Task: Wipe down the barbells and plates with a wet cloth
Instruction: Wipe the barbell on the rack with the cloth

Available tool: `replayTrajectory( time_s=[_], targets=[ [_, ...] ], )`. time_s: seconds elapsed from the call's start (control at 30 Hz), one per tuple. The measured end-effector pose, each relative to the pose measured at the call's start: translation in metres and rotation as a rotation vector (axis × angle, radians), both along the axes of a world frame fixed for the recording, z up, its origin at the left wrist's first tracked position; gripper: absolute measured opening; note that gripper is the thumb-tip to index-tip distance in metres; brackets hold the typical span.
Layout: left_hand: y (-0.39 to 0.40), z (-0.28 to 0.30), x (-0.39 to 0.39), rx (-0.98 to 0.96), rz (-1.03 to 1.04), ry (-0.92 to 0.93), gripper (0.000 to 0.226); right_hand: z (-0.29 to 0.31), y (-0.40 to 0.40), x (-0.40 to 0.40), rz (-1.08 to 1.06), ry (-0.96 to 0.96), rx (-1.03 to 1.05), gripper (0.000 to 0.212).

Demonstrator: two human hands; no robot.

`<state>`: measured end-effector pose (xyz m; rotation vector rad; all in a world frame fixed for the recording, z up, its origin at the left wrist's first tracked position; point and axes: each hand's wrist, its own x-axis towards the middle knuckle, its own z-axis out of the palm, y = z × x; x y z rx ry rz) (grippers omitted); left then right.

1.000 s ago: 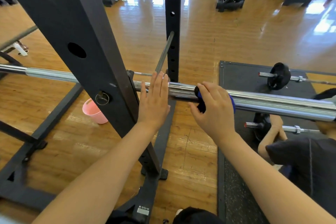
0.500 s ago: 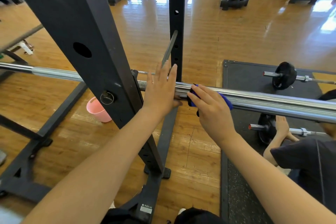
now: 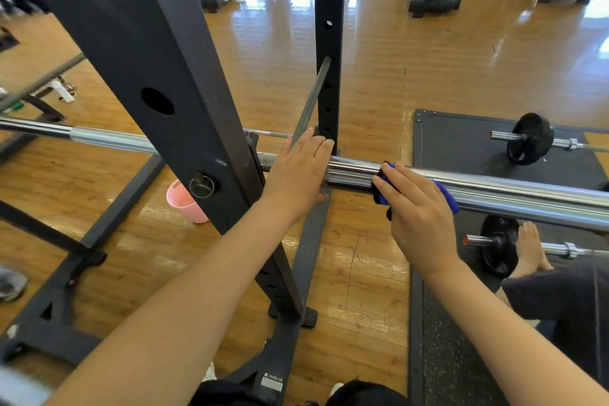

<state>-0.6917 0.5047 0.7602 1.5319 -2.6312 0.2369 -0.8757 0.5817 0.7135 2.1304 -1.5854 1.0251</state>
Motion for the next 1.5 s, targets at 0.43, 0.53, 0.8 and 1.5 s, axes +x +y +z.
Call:
replayTrajectory(
  time_s=[0.43, 0.53, 0.8, 1.5],
  targets=[
    [0.014, -0.014, 0.006, -0.203, -0.021, 0.063, 0.101, 0.008, -0.017, 0.015, 0.031, -0.076, 0.007, 0.043],
    [0.013, -0.021, 0.007, -0.246, 0.009, 0.015, 0.096, 0.008, -0.016, 0.017, 0.024, -0.072, 0.001, 0.044],
    [0.005, -0.004, 0.006, 0.013, -0.018, 0.038, 0.087, -0.001, -0.005, -0.002, -0.018, -0.006, -0.054, 0.039],
    [0.011, -0.020, 0.010, -0.280, 0.086, -0.141, 0.092, -0.002, -0.003, 0.000, 0.025, -0.024, -0.058, 0.035]
  ],
)
